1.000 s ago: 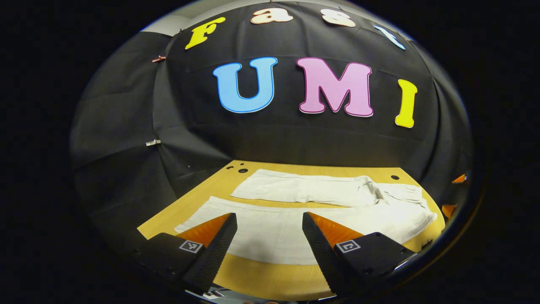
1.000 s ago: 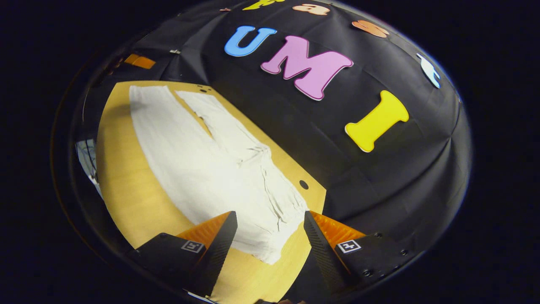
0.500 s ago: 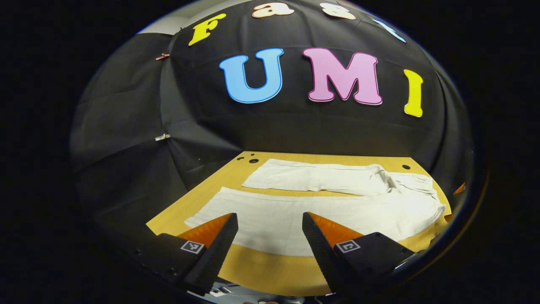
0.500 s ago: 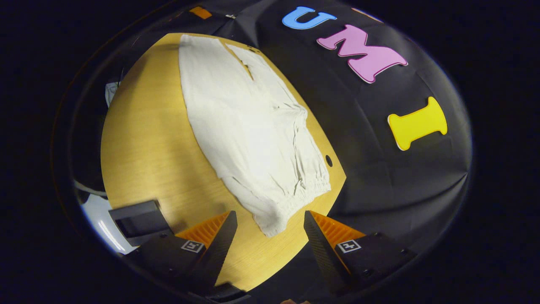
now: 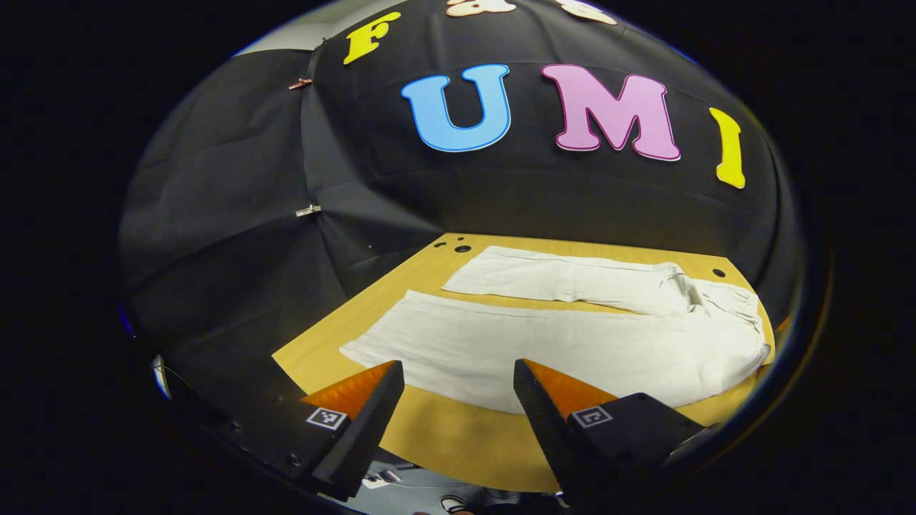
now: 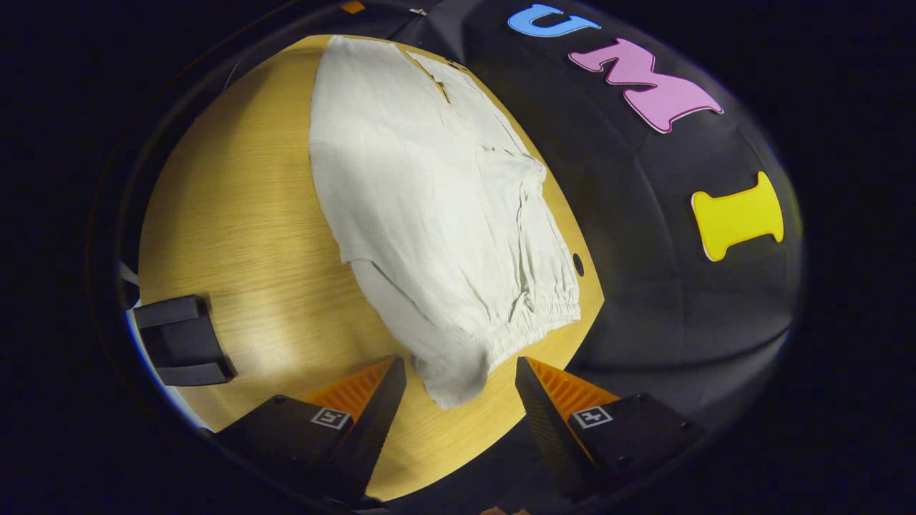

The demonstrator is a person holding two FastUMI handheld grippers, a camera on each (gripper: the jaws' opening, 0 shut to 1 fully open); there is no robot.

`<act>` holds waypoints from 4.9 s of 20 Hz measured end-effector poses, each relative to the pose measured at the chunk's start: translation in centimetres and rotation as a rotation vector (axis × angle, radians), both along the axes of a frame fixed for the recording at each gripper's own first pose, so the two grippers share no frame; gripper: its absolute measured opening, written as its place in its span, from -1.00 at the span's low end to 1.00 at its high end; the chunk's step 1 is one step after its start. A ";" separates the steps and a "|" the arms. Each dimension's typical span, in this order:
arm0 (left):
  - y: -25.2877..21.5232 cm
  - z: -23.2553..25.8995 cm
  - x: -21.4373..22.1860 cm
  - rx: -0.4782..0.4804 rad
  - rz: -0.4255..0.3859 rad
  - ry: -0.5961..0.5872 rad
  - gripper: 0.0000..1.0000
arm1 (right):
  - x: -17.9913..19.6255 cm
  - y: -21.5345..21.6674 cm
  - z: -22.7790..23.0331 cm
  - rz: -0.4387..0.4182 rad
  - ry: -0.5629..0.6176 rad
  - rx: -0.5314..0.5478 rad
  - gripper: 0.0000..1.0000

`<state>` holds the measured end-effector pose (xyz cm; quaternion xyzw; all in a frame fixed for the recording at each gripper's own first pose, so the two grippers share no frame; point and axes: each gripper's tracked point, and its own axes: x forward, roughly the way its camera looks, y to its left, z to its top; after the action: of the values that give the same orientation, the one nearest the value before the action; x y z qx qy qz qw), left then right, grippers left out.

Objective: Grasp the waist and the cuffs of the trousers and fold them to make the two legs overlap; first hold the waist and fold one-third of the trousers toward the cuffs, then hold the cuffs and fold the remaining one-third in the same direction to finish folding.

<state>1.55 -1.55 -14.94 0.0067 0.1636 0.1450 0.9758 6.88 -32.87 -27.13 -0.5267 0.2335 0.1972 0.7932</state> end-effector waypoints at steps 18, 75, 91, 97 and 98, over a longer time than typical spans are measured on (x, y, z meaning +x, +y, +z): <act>4.2 -3.3 -1.1 0.107 -0.038 0.148 0.96 | 2.6 1.6 -2.7 0.018 0.155 -0.158 -0.53; 22.1 -13.3 15.7 1.002 -0.921 0.642 -0.88 | 4.4 -0.1 0.0 -0.179 0.122 -0.235 -0.90; 15.5 6.8 35.5 1.014 -0.761 0.179 -0.90 | 13.7 3.4 17.7 -0.615 -0.199 0.392 -0.90; 14.2 8.6 45.9 0.889 -0.681 0.096 -0.89 | 13.4 5.3 20.5 -0.765 -0.201 0.590 -0.91; 13.7 8.4 47.3 0.859 -0.672 0.092 -0.89 | 13.2 5.3 20.4 -0.799 -0.199 0.625 -0.91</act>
<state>48.90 12.20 -6.57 0.4628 0.1212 -0.1212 0.8697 20.07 -27.56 -6.75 -0.1507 0.2699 -0.1119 0.9444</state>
